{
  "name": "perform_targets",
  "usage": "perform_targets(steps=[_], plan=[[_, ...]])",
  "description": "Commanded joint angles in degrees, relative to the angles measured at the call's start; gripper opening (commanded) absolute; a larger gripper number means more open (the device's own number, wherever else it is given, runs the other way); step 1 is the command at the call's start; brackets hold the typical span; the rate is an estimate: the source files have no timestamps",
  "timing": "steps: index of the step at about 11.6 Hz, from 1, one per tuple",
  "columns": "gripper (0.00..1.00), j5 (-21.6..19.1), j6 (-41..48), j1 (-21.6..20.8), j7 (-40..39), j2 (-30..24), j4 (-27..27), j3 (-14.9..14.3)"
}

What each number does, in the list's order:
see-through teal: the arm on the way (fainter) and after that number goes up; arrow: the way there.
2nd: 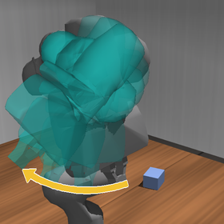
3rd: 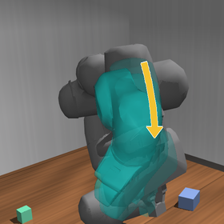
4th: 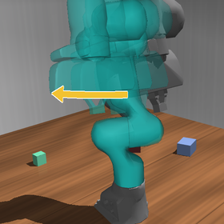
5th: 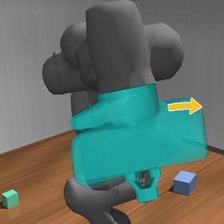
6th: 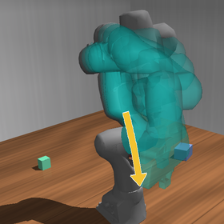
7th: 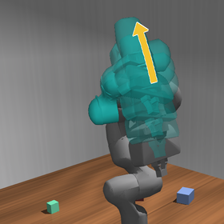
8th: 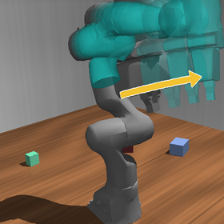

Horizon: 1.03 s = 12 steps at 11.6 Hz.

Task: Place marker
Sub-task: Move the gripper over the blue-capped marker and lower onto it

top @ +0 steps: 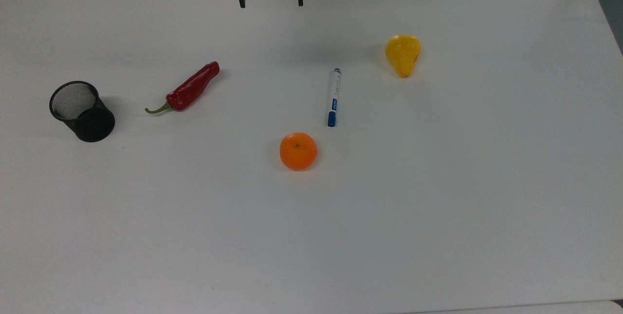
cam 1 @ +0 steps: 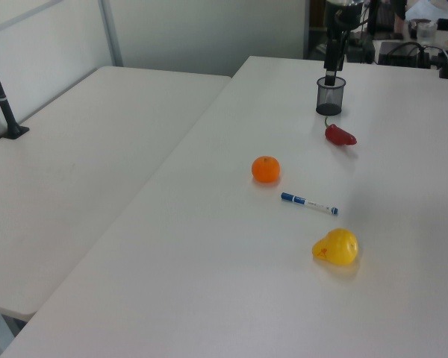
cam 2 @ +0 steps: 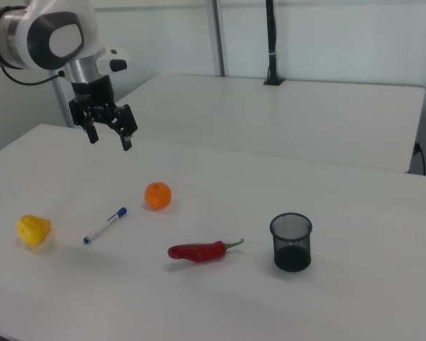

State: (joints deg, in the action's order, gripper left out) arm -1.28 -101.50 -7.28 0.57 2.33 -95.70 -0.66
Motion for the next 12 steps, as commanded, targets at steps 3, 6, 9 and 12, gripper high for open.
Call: perform_targets(steps=[3,6,9,12], plan=[[1.0,0.4,-12.2,-1.2,-0.3,2.1,-6.9,-0.2],[1.0,0.2,-15.4,-3.2,3.7,4.6,-8.6,-0.2],[1.0,0.9,-17.4,-4.9,7.3,7.7,-9.2,-0.2],[1.0,1.3,-19.8,-7.1,10.0,11.2,-9.2,-0.2]])
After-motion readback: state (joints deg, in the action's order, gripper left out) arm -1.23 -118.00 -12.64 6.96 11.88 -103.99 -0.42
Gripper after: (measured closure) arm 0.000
